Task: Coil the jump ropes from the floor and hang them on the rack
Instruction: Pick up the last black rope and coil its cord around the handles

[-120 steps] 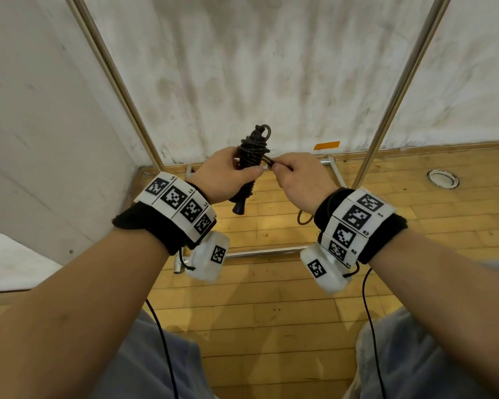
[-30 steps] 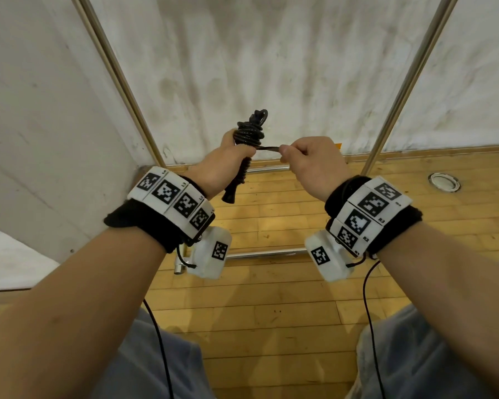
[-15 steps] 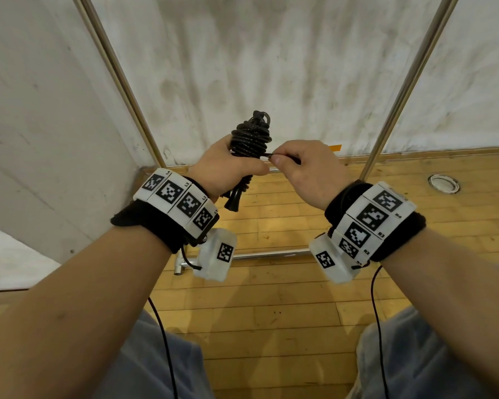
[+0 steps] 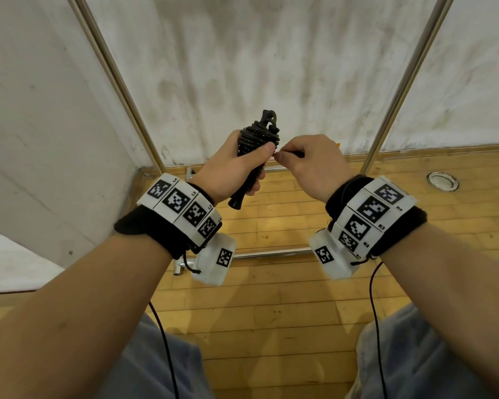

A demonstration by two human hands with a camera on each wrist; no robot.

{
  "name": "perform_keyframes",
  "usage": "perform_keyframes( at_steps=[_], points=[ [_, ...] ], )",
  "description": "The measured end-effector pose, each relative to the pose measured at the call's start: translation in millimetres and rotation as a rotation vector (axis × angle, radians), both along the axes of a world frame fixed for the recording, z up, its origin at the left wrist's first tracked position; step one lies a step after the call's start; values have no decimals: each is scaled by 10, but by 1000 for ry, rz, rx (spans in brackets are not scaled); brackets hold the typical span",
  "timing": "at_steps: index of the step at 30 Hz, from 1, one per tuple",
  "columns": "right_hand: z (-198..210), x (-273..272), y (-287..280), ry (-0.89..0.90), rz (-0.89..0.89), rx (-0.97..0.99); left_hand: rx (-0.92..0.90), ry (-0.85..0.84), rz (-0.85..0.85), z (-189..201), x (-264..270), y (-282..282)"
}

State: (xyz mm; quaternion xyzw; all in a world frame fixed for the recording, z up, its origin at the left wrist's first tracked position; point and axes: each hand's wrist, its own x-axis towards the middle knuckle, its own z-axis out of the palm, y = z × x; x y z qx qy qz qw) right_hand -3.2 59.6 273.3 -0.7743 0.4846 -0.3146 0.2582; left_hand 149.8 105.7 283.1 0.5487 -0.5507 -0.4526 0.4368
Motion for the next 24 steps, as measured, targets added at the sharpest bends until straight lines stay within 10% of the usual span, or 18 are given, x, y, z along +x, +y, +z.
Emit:
perform_keyframes(
  at_steps=[19,24],
  points=[
    [43,24,60,-71,39,56,-261,-280,261,-162,-34,7],
    [21,-28,35,-90,38,49,-97,-64,145,-139,22,5]
  ],
)
